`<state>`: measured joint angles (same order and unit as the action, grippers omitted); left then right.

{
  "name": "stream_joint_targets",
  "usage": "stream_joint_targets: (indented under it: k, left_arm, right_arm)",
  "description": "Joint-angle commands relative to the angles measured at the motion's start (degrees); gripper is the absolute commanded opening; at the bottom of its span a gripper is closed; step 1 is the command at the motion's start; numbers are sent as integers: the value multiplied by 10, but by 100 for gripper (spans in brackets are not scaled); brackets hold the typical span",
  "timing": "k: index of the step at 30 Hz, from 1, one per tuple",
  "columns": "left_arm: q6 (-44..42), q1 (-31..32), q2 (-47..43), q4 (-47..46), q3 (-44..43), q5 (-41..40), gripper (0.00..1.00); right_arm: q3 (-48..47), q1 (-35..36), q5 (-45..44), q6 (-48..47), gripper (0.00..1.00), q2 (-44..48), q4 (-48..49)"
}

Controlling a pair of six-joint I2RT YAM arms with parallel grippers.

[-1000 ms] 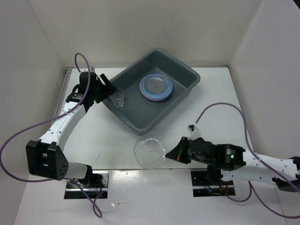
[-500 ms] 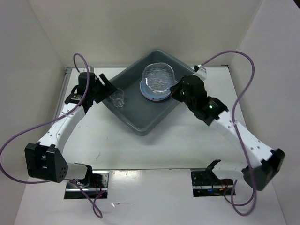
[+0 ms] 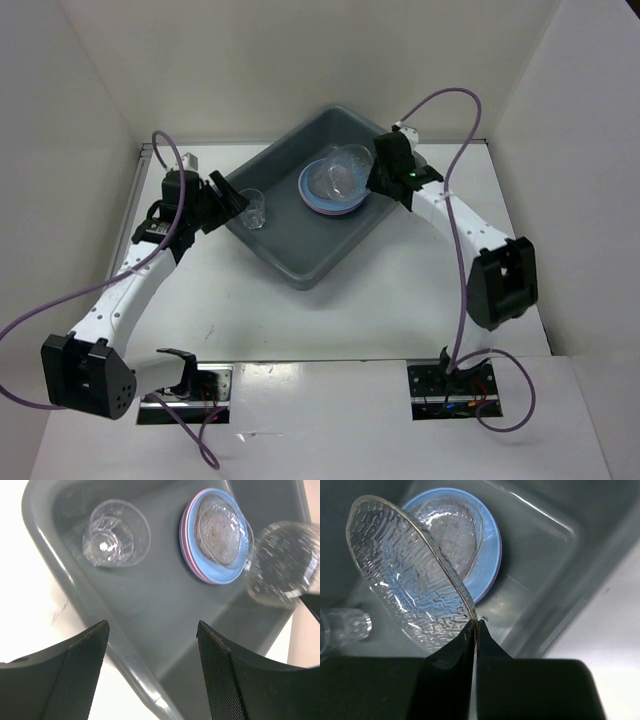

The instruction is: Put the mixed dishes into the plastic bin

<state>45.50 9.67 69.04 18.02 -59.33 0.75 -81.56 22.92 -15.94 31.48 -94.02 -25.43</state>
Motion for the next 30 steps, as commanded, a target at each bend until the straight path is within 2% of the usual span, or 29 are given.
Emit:
stream_joint_targets:
  k: [1,11,13,14,15,17,18,26,29,30]
  left_arm:
    - [9,7,-33,-12,13,-2,79]
    - [4,7,-44,4,19,-24,79]
    - [4,7,-39,4,13,-24,79]
    - [4,7,-39,4,13,-24,79]
    - [4,7,-39,4,13,-24,79]
    - [-1,7,-33,4,13,-24,79]
    - [-1,7,-33,4,13,-24,79]
    - [-41,7,-61,16,8,-66,90]
    - [-55,7,-99,28,8,-106,96]
    - [-64,7,-109,28,16,-116,96]
  right_arm:
    - [-63,-3,3,-42,1,-56,35]
    - [-207,-9,9,-65,1,-217,24]
    - [-243,-9,9,-71,10,-240,18]
    - [-256,-9,15,-83,36,-245,18]
    - [-270,-9,15,-83,52,-245,8]
    - [-296,-15,30,-83,65,-246,-5]
    - [-296,-20,37,-83,76,-236,-10]
    - [-205,-20,59,-99,100,-38,-25]
    - [-113,-20,48,-100,100,71,-32]
    - [-54,-20,32,-100,100,133,-26]
